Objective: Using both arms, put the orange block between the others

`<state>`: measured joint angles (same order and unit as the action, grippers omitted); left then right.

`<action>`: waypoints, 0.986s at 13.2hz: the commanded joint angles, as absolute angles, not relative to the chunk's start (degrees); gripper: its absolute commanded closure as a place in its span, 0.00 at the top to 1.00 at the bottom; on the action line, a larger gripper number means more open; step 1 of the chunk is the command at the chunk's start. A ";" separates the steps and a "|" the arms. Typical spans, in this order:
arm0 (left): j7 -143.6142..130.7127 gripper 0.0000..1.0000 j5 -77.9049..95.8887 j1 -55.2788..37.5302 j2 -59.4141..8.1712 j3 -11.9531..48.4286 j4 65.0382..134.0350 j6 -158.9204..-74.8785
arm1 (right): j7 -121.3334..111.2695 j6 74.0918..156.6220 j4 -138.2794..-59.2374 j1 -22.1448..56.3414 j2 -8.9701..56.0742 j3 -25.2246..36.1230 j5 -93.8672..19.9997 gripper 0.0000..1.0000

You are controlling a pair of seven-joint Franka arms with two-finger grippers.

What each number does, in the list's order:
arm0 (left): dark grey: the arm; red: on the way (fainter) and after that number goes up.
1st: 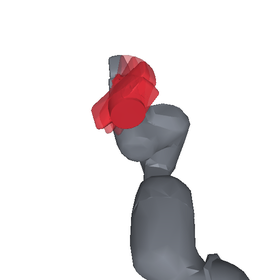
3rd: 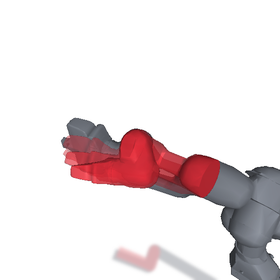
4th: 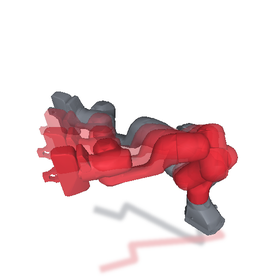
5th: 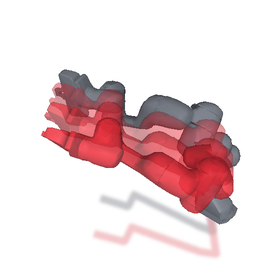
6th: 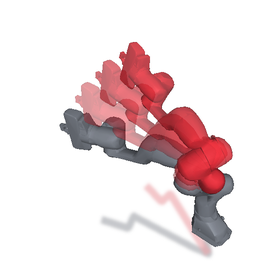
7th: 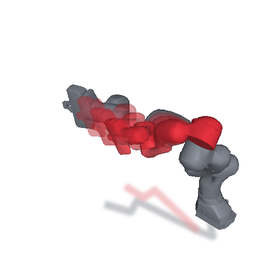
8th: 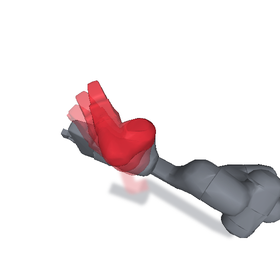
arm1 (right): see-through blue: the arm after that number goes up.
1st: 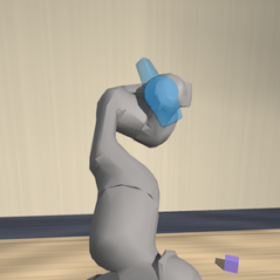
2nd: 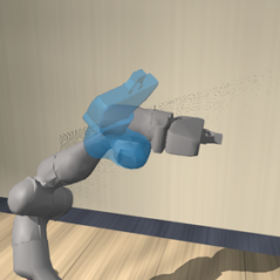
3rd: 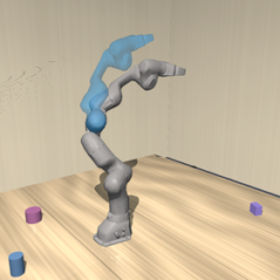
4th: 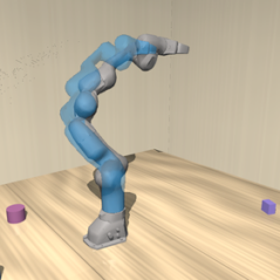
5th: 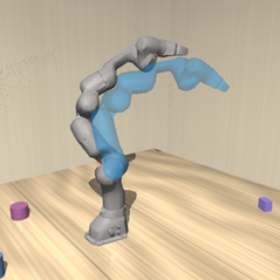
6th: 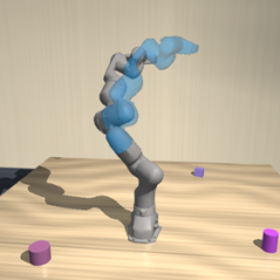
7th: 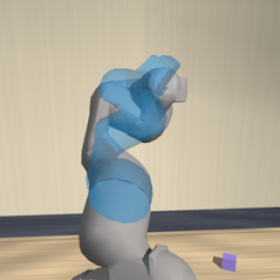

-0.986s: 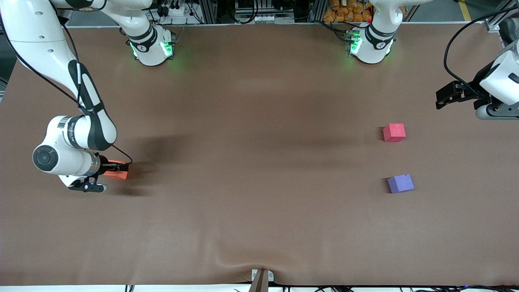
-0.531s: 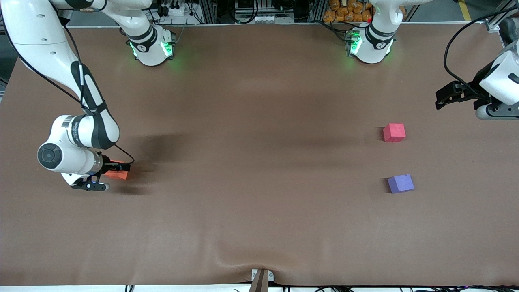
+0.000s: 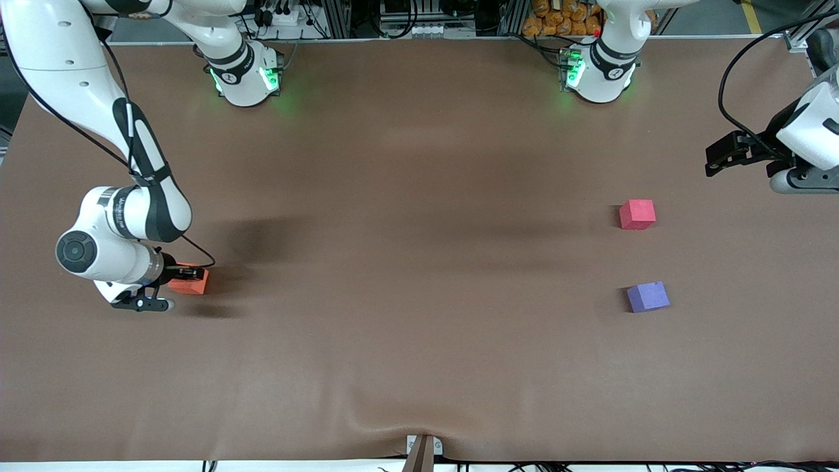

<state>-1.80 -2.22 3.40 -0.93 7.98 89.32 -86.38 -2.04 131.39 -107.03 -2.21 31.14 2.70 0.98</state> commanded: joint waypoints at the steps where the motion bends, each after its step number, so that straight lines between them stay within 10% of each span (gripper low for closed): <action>1: -0.35 1.00 -3.08 3.78 -0.88 8.26 89.30 -86.22 | -5.62 125.71 -105.49 0.07 26.03 2.11 1.32 0.00; 13: 0.09 1.00 -2.99 3.78 -2.37 8.17 88.86 -87.45 | -6.86 117.51 -88.79 27.66 30.31 0.62 -2.27 0.00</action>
